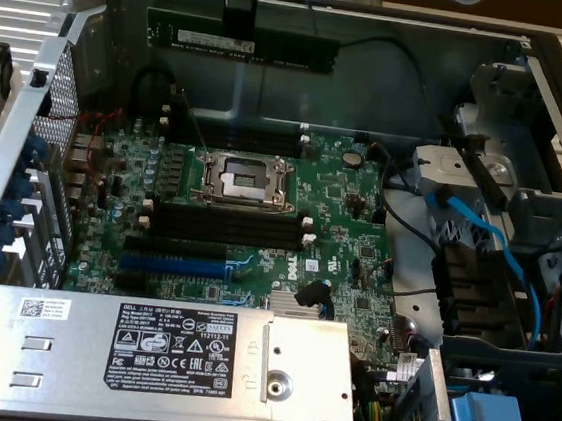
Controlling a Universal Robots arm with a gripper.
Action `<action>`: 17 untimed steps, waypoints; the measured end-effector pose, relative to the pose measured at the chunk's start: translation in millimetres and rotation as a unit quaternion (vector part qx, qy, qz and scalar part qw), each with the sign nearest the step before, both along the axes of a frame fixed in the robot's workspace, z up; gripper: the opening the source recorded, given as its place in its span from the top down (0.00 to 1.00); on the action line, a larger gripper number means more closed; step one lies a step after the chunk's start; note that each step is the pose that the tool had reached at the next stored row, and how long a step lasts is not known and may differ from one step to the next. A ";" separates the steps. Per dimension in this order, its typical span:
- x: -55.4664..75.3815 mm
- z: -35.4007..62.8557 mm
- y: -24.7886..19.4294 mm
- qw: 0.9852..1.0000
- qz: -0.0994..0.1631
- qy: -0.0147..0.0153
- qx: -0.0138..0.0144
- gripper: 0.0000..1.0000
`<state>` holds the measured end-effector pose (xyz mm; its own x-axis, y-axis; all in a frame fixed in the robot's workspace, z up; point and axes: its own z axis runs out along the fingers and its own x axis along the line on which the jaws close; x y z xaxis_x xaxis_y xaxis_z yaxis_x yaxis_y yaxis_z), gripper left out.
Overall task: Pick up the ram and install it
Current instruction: 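Insert the ram into the slot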
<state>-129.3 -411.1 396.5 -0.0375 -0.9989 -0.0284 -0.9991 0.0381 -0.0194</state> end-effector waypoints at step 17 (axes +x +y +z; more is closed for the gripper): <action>1.2 -6.2 -2.1 1.000 0.009 0.002 0.000 0.88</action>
